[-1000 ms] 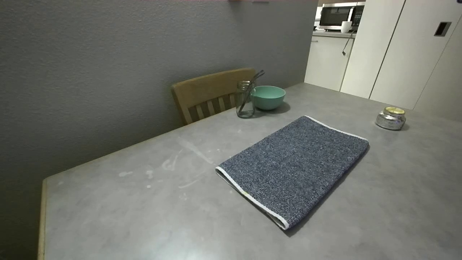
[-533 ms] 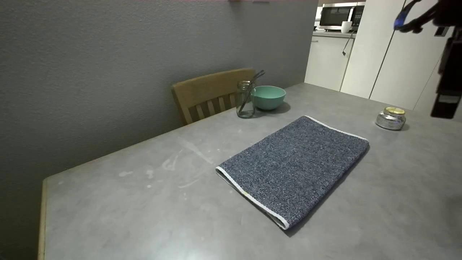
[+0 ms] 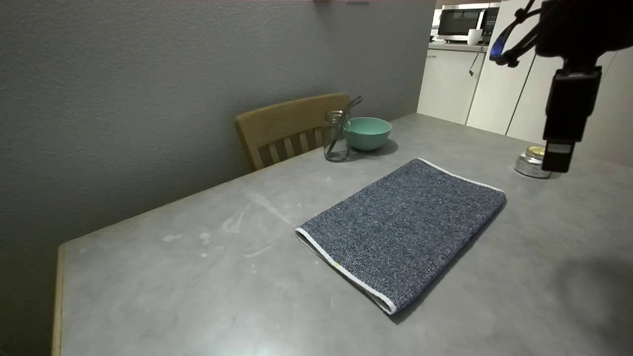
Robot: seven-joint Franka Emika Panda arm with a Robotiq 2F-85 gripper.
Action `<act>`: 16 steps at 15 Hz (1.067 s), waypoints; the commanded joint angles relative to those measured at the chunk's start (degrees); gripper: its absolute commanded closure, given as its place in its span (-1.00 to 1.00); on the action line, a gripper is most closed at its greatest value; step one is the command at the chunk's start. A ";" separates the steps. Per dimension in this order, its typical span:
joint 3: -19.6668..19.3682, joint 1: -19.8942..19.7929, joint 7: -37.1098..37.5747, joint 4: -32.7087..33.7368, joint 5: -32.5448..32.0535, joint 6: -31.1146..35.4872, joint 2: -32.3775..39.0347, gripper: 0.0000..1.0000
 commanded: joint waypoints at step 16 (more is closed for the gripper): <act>0.79 5.11 6.76 4.98 -4.34 31.85 18.63 -1.00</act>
